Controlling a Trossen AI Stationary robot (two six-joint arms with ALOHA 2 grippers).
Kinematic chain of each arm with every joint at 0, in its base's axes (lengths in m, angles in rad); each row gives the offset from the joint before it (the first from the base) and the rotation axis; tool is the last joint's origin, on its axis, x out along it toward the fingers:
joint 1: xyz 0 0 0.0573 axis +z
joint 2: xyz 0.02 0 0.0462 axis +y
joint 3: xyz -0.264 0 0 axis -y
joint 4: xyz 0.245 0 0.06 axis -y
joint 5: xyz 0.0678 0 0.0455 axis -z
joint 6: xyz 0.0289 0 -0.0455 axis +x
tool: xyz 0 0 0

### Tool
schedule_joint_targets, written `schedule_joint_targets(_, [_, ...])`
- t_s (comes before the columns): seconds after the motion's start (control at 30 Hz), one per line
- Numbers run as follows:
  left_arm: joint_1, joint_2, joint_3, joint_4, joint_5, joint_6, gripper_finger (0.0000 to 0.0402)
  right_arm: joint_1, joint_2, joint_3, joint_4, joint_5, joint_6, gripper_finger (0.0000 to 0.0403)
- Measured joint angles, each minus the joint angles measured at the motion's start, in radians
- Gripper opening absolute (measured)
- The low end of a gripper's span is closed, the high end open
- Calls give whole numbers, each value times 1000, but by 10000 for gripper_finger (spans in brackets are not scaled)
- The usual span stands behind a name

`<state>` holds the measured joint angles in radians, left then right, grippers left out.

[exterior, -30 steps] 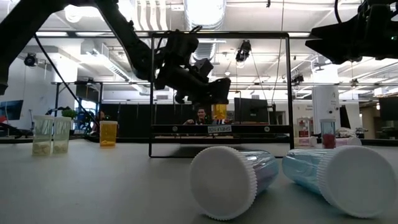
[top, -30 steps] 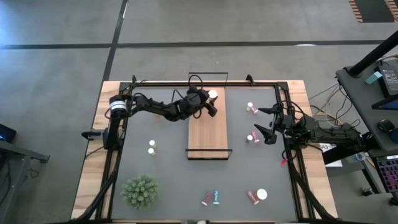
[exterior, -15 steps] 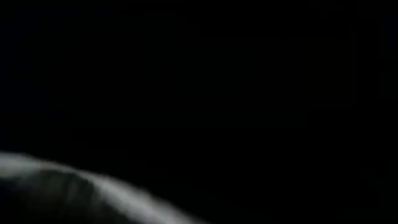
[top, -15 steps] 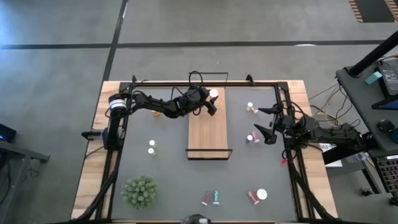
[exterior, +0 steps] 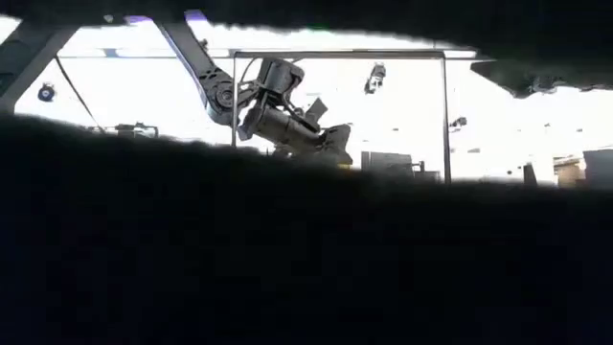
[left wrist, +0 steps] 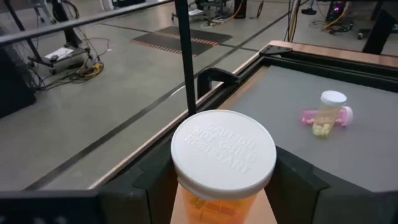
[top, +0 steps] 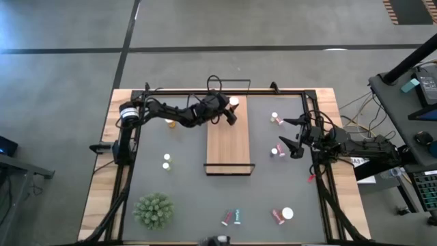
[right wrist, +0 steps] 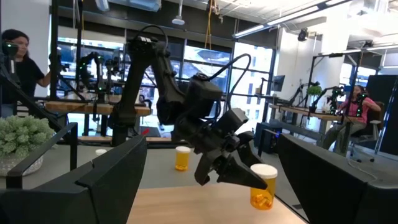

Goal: Pick and place medicine bottles onto shelf by color
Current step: Put the top right orange pill bottle on the shelf

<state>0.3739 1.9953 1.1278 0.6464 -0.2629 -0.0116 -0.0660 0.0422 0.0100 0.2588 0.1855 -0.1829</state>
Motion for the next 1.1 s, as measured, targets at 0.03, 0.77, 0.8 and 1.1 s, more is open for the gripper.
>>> schedule_joint_targets(0.03, [5, 0, 0, 0, 7, 12, 185, 0, 0, 0, 0, 0, 0, 350])
schedule_joint_targets(0.77, [52, 0, -24, -50, 30, -10, 185, 0, 0, 0, 0, 0, 0, 350])
schedule_joint_targets(0.8, [52, 0, -24, -56, 30, -10, 185, 0, 0, 0, 0, 0, 0, 350])
schedule_joint_targets(1.1, [52, 0, -25, -64, 29, -9, 185, 0, 0, 0, 0, 0, 0, 350])
